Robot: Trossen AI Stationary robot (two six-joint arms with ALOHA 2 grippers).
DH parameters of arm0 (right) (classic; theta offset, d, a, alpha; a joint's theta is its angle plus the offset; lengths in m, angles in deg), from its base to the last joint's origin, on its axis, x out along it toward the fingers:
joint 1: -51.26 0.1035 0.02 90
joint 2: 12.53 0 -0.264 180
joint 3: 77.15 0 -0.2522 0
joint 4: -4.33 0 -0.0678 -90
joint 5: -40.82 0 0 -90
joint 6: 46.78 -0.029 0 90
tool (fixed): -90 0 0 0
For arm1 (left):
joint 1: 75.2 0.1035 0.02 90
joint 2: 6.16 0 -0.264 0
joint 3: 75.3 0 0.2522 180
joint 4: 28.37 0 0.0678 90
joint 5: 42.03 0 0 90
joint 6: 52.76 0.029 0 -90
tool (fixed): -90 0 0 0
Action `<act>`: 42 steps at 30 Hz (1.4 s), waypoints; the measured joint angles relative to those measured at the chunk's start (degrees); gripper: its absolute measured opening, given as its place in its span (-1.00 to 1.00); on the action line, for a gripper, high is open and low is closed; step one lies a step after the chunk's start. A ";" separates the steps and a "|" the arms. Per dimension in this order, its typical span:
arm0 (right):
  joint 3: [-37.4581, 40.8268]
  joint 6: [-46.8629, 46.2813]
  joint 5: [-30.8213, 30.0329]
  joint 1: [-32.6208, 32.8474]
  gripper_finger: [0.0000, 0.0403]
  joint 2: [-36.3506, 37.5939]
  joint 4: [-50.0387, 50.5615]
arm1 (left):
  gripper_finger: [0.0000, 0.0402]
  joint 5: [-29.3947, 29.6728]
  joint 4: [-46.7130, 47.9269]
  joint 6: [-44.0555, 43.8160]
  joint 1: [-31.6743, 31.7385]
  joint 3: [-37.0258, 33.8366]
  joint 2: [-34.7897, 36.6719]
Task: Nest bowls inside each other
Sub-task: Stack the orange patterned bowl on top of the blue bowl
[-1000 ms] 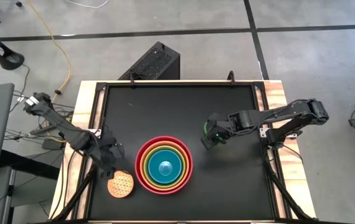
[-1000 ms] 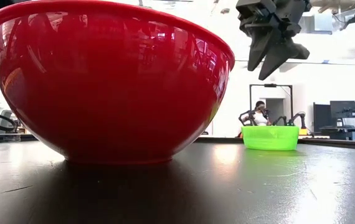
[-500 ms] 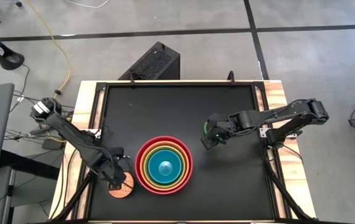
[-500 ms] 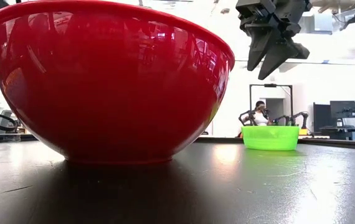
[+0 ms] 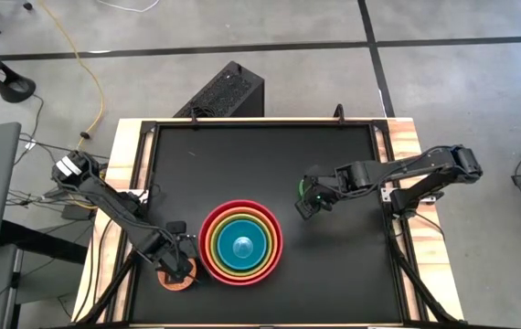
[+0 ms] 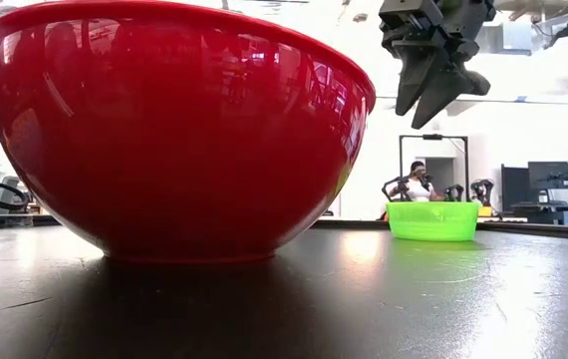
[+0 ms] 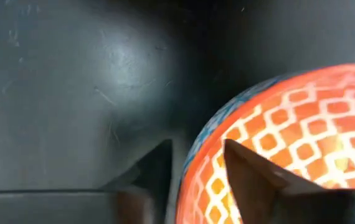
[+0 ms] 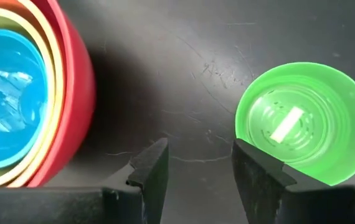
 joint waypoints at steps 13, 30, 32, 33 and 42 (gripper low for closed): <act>0.00 0.68 0.15 -0.37 -0.06 0.00 -0.01 | -0.98 -5.11 16.10 5.47 3.13 3.42 10.60; 0.00 -8.50 0.22 -0.66 -0.06 -0.02 -0.65 | -0.99 -2.53 -1.48 16.49 29.09 14.37 15.22; 0.00 -9.92 0.01 -0.21 -0.06 -0.02 -0.61 | -0.99 -5.66 -4.94 19.85 31.17 15.02 11.42; 0.00 -10.79 -0.60 0.09 -0.06 -0.02 -0.49 | -1.00 -7.00 -6.42 21.10 32.03 15.53 9.55; 0.00 -17.05 -5.67 2.89 -0.06 -0.02 0.20 | -1.00 -13.01 -7.96 29.28 35.64 20.06 -5.19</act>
